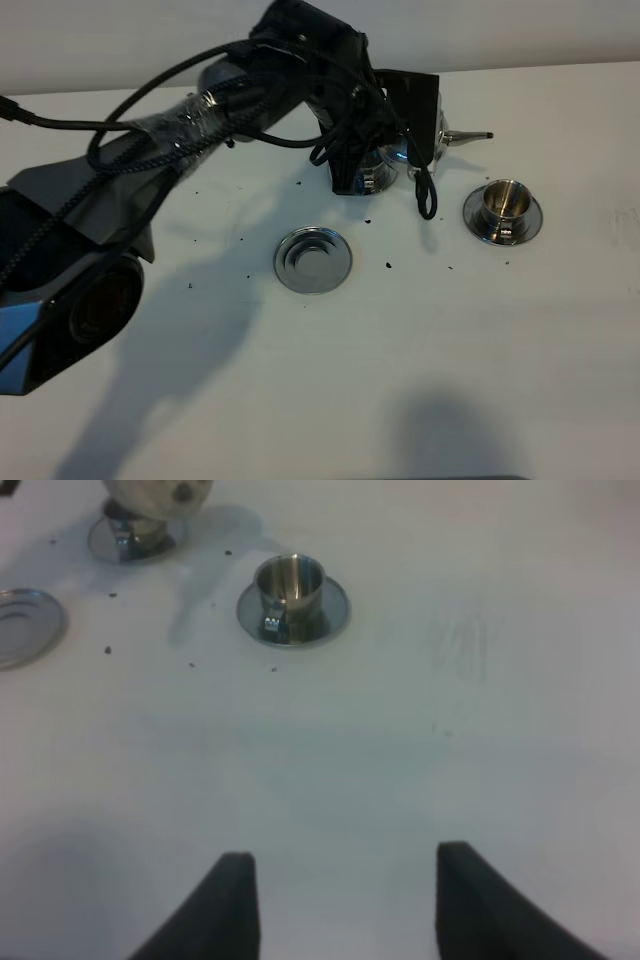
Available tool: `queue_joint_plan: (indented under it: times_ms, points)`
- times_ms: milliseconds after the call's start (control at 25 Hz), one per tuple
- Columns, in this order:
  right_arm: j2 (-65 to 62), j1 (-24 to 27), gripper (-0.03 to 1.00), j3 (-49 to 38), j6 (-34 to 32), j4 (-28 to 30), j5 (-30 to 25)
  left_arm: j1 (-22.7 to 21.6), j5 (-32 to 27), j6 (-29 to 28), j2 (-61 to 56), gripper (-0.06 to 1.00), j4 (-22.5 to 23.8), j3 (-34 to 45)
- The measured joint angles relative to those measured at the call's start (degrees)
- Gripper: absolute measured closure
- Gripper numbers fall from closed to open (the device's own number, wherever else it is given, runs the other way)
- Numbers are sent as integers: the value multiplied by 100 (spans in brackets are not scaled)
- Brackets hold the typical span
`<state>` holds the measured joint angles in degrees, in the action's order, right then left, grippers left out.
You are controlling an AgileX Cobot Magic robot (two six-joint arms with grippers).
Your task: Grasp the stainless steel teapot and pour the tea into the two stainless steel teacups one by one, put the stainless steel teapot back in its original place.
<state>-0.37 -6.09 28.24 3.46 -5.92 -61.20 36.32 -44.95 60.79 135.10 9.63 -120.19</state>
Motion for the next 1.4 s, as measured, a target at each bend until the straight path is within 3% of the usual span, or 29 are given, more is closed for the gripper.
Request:
queue_joint_plan:
  times_ms: [600, 920, 1400]
  points:
    - [0, 0, 57, 0, 0, -4, 0, 135, 1031, 89, 453, 72, 952, -28]
    - [0, 0, 57, 0, 0, -4, 0, 185, 1344, 175, 513, 72, 1015, -43]
    - [0, 0, 57, 0, 0, -4, 0, 237, 1363, 359, 532, 72, 1026, -43]
